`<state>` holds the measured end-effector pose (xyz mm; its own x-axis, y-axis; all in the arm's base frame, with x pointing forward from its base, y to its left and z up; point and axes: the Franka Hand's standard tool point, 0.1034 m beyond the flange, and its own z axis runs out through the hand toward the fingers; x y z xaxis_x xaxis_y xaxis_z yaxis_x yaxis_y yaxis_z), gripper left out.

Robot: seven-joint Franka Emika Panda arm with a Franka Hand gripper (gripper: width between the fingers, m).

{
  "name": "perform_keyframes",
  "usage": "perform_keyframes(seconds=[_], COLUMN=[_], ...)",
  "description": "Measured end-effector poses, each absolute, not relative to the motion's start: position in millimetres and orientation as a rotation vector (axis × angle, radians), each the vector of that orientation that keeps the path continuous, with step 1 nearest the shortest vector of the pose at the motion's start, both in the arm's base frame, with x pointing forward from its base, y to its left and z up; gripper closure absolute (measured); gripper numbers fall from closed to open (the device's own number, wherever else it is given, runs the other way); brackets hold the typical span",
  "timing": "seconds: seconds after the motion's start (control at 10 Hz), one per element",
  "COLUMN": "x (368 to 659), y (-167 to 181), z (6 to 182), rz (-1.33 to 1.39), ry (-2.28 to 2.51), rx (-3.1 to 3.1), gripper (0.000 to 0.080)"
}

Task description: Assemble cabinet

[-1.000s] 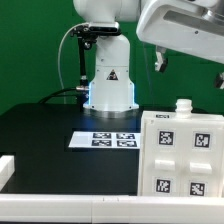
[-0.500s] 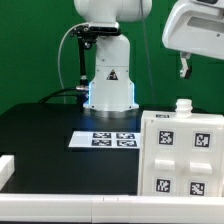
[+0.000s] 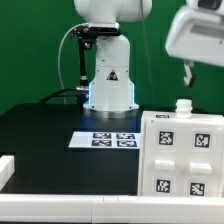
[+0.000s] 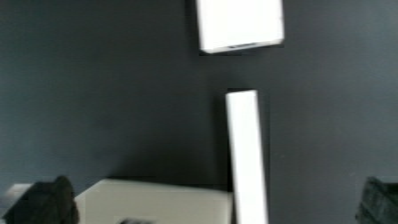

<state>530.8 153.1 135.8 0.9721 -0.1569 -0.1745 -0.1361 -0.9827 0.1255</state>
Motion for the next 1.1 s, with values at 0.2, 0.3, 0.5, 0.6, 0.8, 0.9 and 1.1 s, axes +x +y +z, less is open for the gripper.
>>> perform_keyframes(seconds=[0.2,0.3,0.5,0.6,0.8,0.9,1.1], x=[520,516,517,517,518,510,494], y=[156,156,156,156,156,158,164], z=[113.8,109.7,110.2,109.9,107.3,94.5,78.3], rz=[-0.215,-0.219,-0.218,-0.219,-0.197,-0.134,-0.077], ry=[-0.237,-0.227,-0.229,-0.229,-0.203,-0.128,-0.074], rx=[3.056,3.060,3.060,3.059,3.067,3.090,3.103], gripper=[0.0002,0.0002,0.0002,0.0002,0.0002,0.0002,0.0002])
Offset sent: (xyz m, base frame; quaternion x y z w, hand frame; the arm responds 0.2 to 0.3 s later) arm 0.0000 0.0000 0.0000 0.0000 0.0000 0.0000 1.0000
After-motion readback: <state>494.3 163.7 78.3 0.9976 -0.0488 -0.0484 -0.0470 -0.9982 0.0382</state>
